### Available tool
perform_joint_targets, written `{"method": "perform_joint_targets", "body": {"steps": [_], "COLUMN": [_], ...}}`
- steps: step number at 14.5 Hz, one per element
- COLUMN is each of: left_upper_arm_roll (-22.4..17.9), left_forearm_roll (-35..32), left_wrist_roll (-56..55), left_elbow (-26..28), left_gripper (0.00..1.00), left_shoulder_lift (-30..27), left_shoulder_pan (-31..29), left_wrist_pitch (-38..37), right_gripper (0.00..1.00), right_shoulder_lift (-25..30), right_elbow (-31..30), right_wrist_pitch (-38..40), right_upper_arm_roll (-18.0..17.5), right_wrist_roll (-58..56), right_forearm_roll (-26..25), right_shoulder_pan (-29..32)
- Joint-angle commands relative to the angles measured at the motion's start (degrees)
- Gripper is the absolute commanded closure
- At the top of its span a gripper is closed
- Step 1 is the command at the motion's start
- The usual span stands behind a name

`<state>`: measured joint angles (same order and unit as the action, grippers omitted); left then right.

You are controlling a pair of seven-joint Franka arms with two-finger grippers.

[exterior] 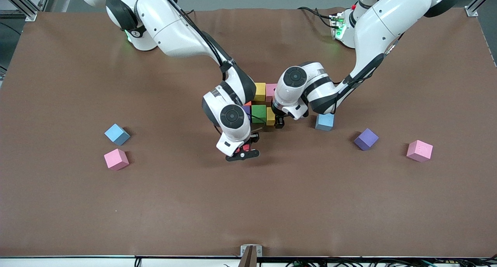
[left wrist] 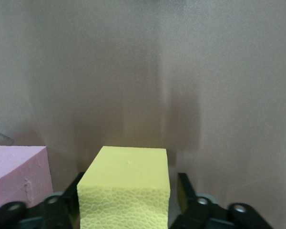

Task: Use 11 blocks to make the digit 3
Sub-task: 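Set red below blue while the left gripper places yellow beside green, then grasp the light blue block with the left gripper while the right gripper retracts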

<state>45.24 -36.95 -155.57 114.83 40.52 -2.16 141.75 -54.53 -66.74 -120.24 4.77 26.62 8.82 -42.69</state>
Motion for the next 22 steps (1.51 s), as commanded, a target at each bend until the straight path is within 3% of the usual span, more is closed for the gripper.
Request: {"method": "perform_joint_targets", "body": {"steps": [1, 12, 19, 22], "left_upper_arm_roll": [-0.6, 2.92, 3.1, 3.1], "left_forearm_roll": [-1.72, 0.03, 2.76, 2.76], "left_wrist_roll": [-2.99, -3.25, -2.29, 3.05], "left_elbow": [-0.92, -1.01, -10.93, -14.98], "left_gripper": [0.0, 0.0, 0.0, 0.0], "left_shoulder_lift": [0.17, -6.24, -7.57, -7.13], "left_shoulder_pan": [1.2, -0.56, -1.61, -3.63], "left_wrist_pitch": [0.11, -1.12, -12.8, -17.37], "right_gripper": [0.75, 0.74, 0.74, 0.74], "right_shoulder_lift": [-1.63, -2.95, -2.95, -2.95], "right_elbow": [1.44, 1.79, 1.79, 1.79], "right_wrist_pitch": [1.23, 1.32, 2.11, 2.11], "right_upper_arm_roll": [0.51, 0.07, -0.02, -0.02], "right_wrist_roll": [1.51, 3.71, 3.97, 3.97], "right_forearm_roll": [0.49, 1.11, 2.08, 2.16], "right_shoulder_pan": [-0.73, -0.82, -1.08, -1.17]}}
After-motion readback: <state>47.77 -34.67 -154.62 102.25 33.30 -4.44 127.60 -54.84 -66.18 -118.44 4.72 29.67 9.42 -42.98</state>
